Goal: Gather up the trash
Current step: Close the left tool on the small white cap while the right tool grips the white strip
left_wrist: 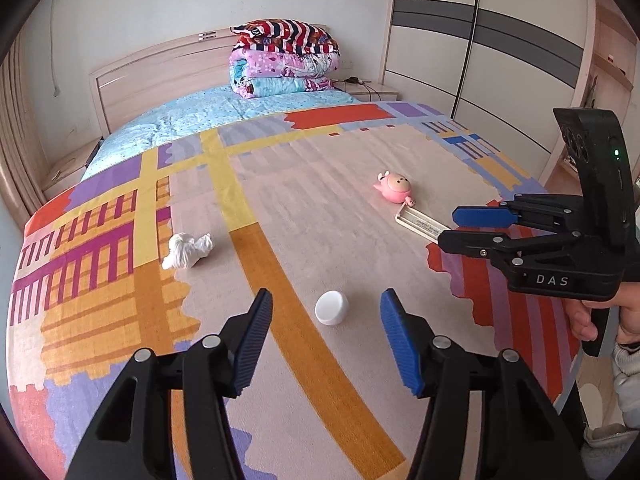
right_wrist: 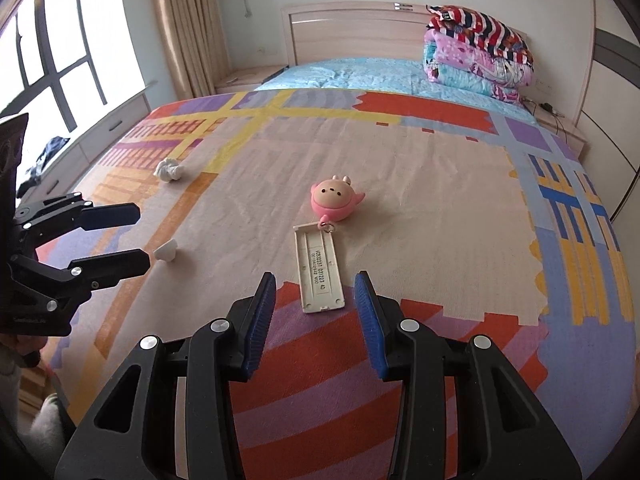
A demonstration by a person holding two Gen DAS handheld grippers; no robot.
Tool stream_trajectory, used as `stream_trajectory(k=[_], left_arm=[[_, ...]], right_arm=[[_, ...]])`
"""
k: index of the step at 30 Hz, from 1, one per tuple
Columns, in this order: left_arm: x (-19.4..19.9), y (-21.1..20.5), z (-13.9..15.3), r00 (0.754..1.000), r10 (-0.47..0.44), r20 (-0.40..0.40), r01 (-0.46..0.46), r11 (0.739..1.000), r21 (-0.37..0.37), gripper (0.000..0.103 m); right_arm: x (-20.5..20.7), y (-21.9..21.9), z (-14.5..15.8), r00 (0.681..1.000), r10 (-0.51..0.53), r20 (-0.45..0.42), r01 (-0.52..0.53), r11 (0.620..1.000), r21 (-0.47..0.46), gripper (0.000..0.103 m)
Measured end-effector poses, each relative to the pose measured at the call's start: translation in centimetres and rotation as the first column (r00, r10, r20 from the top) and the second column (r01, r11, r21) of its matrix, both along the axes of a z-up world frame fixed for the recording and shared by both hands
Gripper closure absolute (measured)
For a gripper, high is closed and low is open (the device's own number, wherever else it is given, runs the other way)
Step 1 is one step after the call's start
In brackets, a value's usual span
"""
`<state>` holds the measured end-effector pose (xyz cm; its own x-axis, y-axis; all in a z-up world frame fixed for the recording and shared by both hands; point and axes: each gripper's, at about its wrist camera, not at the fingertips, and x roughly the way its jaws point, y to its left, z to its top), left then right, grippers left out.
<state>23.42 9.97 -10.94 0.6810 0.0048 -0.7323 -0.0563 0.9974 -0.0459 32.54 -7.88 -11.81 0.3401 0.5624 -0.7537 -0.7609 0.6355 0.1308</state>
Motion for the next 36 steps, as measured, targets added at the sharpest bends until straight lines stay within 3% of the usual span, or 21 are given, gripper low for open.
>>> stream_trajectory(k=[11, 13, 14, 36], left_arm=[[1.4, 0.1, -1.5, 0.999, -0.008, -0.039, 0.007, 1.0, -0.018, 0.071], [1.4, -0.1, -1.5, 0.999, -0.013, -0.041, 0.013, 1.0, -0.009, 0.08], [1.4, -0.1, -1.6, 0.999, -0.012, -0.043, 0.012, 1.0, -0.002, 0.084], [-4.0, -3.0, 1.0, 1.0, -0.024, 0.01, 0.024, 0.999, 0.026, 0.084]], right_arm=[[0.0, 1.1, -0.2, 0.999, 0.002, 0.043, 0.001, 0.999, -0.053, 0.063], [-0.1, 1.3, -0.2, 0.997, 0.0, 0.079, 0.007, 0.996, -0.086, 0.079], [-0.2, 1.3, -0.2, 0.996, 0.004, 0.084, 0.003, 0.996, -0.09, 0.079], [-4.7, -1.9, 2.2, 0.997, 0.03, 0.077, -0.029, 1.0, -0.013, 0.079]])
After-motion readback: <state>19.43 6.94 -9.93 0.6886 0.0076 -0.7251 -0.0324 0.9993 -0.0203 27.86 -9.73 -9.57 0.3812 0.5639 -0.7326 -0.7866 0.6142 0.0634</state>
